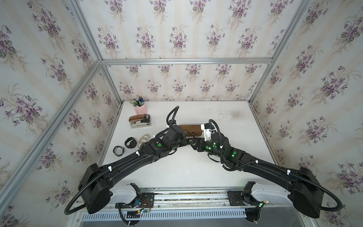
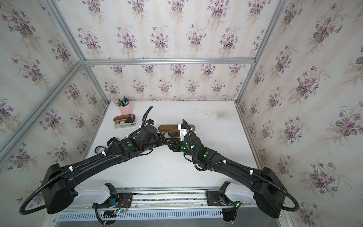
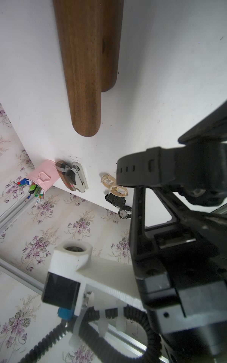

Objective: Place watch on stand
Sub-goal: Pick up the watch at the center of the board.

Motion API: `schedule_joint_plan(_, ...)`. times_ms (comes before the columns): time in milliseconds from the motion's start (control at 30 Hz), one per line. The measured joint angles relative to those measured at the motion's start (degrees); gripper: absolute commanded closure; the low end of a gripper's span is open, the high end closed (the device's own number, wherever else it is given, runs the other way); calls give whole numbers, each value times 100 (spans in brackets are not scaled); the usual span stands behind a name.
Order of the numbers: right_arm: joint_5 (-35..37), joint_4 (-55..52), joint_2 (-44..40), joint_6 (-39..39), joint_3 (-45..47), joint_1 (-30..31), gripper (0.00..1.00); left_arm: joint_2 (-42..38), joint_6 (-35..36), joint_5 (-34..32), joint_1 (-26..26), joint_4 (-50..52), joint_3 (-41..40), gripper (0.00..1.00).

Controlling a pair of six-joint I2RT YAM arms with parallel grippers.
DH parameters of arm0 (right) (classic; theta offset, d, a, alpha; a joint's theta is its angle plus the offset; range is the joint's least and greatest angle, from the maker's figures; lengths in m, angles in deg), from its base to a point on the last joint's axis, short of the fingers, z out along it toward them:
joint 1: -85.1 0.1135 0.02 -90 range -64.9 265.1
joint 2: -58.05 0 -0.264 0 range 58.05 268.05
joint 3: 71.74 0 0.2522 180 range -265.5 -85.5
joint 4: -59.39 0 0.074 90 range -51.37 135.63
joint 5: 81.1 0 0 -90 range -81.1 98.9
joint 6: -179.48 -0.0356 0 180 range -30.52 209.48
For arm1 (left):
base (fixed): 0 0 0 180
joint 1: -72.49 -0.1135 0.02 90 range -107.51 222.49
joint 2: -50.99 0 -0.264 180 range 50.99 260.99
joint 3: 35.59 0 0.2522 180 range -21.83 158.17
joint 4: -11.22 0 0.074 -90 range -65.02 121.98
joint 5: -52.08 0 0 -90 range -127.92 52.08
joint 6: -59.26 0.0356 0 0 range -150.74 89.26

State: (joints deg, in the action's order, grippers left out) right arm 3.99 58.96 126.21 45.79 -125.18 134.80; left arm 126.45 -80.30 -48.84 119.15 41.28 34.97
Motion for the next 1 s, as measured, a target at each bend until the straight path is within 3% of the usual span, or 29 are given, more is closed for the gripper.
schedule_joint_plan(200,162,-168,-26,72,-107,-11,75,7,81,-245,85,55,4,98)
schedule_joint_plan(367,236,-275,-35,173,-177,-9,81,-28,90,-249,103,50,-24,92)
schedule_joint_plan(433,249,-315,-61,201,-188,-4,83,-63,105,-256,103,50,-42,82)
schedule_joint_plan(533,273,-400,-85,323,-225,-2,85,-149,229,-260,105,48,-61,57)
schedule_joint_plan(600,275,-487,-105,385,-256,2,86,-219,334,-273,94,48,-61,48)
schedule_joint_plan(767,256,-739,-232,774,-435,0,86,-439,1290,-219,-186,59,-59,31)
schedule_joint_plan(1000,22,-1381,-247,1552,-903,-4,86,-426,3095,343,-254,127,79,37)
